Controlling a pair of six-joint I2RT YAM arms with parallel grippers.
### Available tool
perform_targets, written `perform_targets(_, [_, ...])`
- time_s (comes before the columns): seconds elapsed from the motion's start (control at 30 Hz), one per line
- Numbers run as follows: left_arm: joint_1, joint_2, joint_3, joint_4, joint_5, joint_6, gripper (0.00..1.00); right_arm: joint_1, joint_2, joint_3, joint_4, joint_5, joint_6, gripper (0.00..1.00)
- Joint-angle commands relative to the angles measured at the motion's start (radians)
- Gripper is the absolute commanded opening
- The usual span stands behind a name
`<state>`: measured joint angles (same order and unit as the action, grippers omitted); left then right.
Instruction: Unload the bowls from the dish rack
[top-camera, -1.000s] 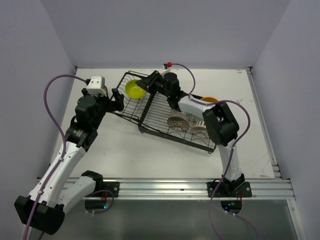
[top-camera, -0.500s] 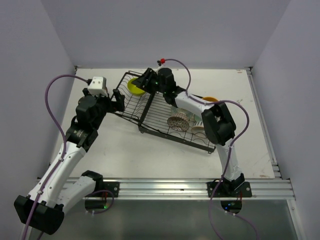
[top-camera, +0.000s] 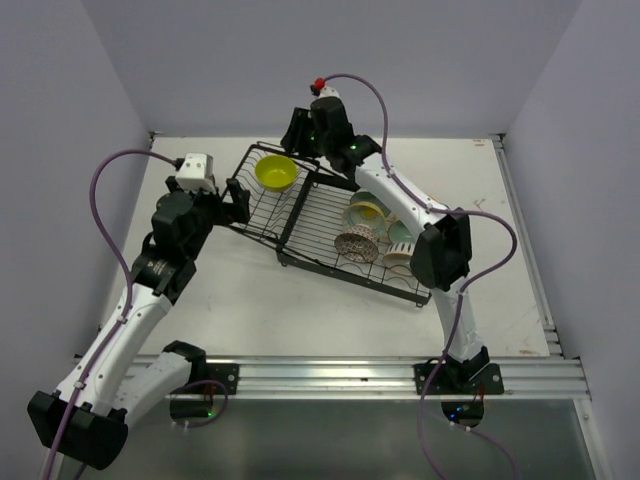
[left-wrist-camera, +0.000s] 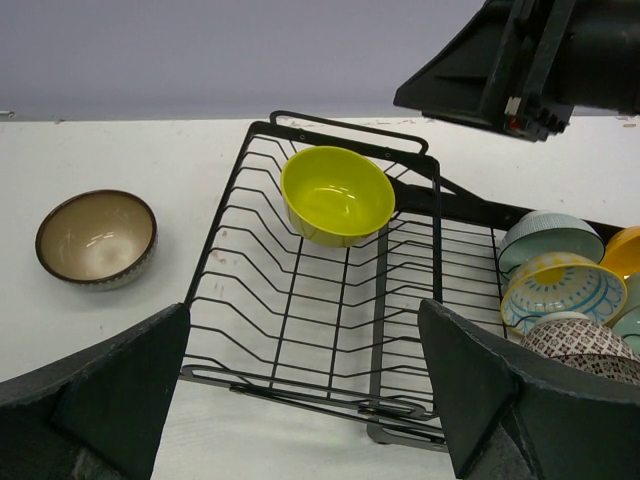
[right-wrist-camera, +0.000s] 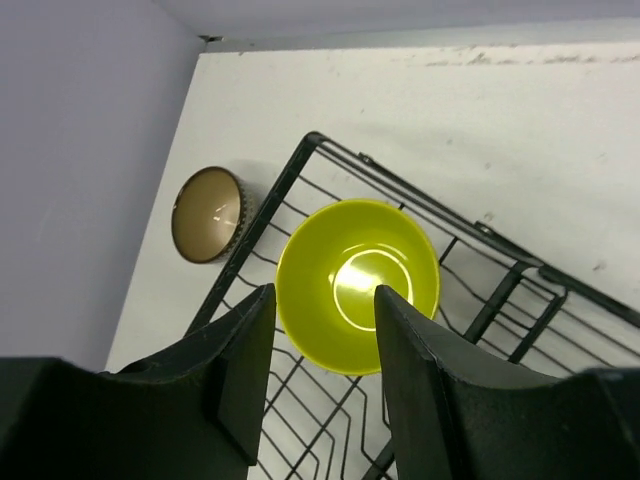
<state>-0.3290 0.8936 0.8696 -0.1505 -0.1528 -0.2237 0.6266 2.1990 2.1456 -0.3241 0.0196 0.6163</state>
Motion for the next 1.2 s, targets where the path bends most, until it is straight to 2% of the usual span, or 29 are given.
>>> perform_targets(0.0, [-0.008,-0.012,0.039,0.025,-0.002,0.017,1.00,0.001,0.039,0.120,-0.190,0.091,-0.141,0.49])
perform_targets(0.17, [-0.007,-0.012,0.039,0.025,0.006,0.014,1.00,0.002,0.080,0.154,-0.231,0.114,-0.204,0.50])
perform_targets(0.63, [-0.010,-0.002,0.040,0.025,0.021,0.012,1.00,0.015,0.163,0.183,-0.193,0.098,-0.306,0.51])
perform_targets(1.17, [-0.018,0.005,0.040,0.025,0.029,0.007,1.00,0.019,0.242,0.238,-0.201,0.105,-0.334,0.51])
